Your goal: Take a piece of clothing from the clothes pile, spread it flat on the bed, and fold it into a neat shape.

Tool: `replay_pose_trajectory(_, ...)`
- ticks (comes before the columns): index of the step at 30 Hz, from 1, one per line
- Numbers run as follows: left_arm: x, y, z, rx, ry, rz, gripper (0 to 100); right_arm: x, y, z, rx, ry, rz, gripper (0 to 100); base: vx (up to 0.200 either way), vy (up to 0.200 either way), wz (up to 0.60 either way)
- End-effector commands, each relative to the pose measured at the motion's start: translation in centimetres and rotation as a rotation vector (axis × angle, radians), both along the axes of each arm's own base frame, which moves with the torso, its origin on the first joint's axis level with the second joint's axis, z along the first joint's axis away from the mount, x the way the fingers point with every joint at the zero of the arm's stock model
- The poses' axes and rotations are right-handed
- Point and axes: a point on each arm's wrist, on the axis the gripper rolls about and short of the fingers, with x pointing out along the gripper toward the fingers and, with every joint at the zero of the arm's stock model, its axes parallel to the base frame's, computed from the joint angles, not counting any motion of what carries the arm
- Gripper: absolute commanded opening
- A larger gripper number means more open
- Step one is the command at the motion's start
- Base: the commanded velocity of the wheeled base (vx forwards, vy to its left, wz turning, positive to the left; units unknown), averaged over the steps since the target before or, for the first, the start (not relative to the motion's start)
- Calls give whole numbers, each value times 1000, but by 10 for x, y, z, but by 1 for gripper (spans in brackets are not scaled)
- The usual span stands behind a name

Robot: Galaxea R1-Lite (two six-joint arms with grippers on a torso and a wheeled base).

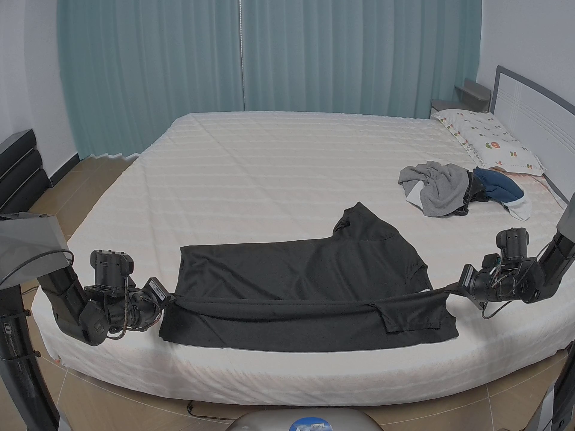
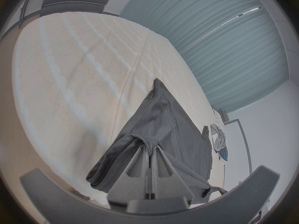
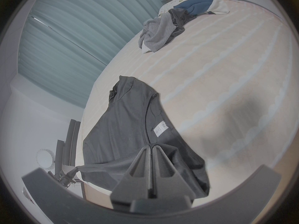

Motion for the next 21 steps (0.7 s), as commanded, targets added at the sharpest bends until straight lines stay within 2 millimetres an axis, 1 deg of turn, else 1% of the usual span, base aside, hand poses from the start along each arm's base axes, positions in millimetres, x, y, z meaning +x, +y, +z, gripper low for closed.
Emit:
replay_pose_trajectory(1,5,0,-7,0,10,-1,0,4,3,-6,13,4,-1,0,0,0,0)
replay_pose_trajectory(5,9,-1,-9,-7,11,5,0,8,3,-11,29,-19,-18,0,0,0,0)
replay_pose_trajectory(6,9,-1,-9,-9,10,6,100,8,3,-11,30,-20,-19,100,0,0,0)
replay_pose_trajectory(10,12,-1,-9,-25,11,17,100,8,3,-14,62,-8,-43,100,0,0,0)
replay_pose_trajectory(14,15,0,-6,-72,9,60,100,8,2,-12,132,11,-92,100,0,0,0)
replay_pose_trajectory(18,10,2,-2,-83,9,67,100,6,0,-10,244,47,-114,100,0,0,0)
replay_pose_trajectory(19,6,2,0,-85,12,69,100,5,-1,-10,289,63,-119,100,0,0,0)
replay_pose_trajectory(21,2,3,0,-87,20,70,100,4,-2,-10,313,71,-124,100,0,0,0)
